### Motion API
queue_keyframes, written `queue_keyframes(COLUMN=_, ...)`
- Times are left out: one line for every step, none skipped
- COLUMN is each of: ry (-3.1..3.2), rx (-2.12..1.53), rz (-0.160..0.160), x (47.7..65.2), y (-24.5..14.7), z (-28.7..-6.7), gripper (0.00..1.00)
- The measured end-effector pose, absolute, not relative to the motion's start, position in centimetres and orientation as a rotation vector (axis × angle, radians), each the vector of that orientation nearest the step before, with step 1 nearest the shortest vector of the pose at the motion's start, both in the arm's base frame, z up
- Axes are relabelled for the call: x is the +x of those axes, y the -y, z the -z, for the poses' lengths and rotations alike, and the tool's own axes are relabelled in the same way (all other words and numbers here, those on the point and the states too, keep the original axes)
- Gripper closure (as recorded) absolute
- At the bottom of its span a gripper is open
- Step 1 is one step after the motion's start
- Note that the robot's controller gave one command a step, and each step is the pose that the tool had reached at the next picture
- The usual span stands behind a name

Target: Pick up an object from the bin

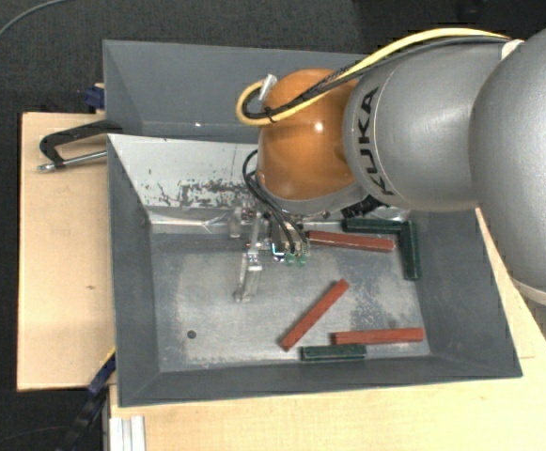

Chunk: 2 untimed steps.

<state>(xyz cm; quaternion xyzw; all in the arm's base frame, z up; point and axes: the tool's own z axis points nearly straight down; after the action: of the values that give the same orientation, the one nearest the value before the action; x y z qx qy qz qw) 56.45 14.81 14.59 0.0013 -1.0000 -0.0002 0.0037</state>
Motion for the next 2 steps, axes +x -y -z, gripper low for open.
queue_keyframes(ry=3.125, rx=0.393, rz=-0.006, x=54.4, y=1.3, z=-21.8, gripper=0.00)
queue_keyframes(ry=3.045, rx=0.752, rz=0.004, x=52.3, y=0.3, z=-6.8, gripper=0.00)
